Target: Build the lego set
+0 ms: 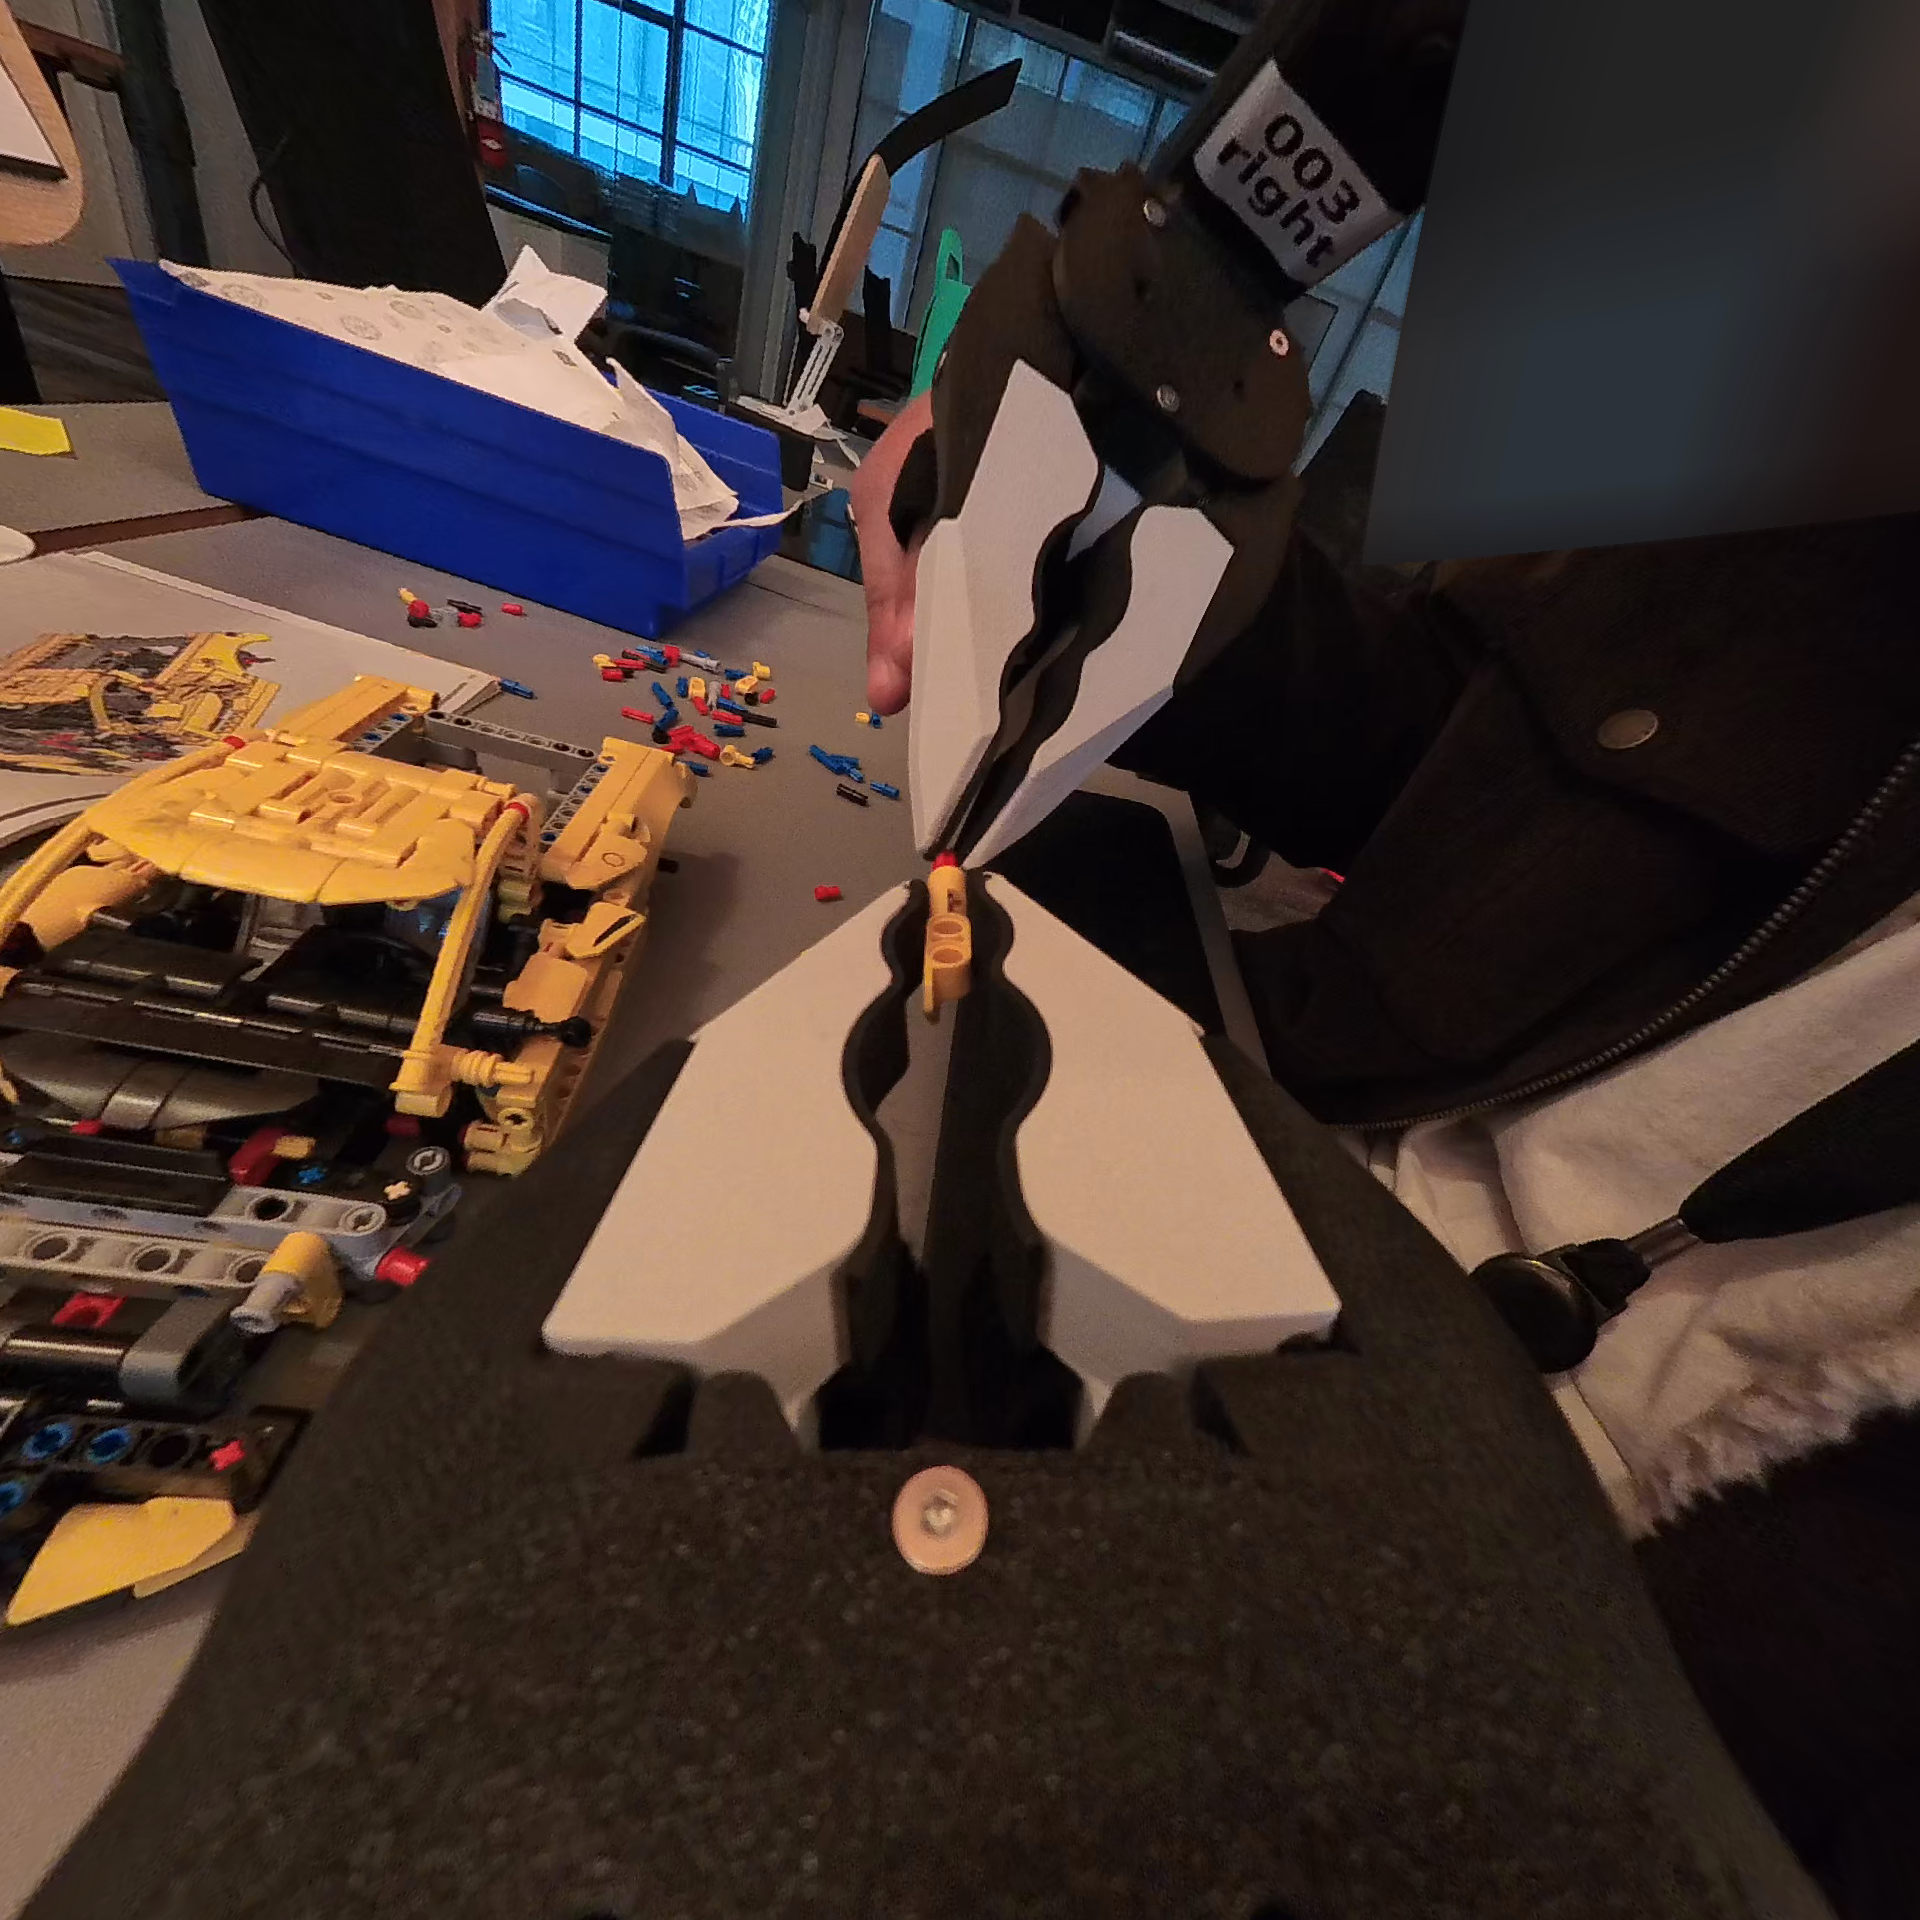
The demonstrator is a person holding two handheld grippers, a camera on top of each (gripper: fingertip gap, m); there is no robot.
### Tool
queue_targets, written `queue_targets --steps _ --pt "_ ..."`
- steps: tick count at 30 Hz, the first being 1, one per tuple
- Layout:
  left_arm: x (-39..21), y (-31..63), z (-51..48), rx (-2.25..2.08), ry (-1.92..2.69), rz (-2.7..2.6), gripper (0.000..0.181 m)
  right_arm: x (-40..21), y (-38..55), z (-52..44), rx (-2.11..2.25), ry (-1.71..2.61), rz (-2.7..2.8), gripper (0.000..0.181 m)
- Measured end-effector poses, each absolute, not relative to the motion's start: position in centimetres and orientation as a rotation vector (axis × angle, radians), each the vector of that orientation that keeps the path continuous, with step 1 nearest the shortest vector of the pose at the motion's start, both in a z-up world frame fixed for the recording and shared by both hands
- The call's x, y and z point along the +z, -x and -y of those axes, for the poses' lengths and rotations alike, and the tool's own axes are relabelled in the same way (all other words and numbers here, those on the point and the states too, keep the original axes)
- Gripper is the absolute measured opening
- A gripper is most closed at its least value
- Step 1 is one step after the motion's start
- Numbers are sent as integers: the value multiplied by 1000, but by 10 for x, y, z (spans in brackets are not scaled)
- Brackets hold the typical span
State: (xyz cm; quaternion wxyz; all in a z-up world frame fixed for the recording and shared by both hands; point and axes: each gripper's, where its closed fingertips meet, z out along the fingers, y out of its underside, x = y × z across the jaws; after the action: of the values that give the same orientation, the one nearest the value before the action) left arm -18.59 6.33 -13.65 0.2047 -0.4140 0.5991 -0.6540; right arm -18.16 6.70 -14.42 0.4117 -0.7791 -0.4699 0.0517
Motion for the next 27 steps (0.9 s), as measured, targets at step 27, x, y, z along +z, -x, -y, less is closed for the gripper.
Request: queue_targets --steps 27 --pt "-142 180 -76 -1936 1342 -1590 7 -145 178 -82 21 1971 1125 2"
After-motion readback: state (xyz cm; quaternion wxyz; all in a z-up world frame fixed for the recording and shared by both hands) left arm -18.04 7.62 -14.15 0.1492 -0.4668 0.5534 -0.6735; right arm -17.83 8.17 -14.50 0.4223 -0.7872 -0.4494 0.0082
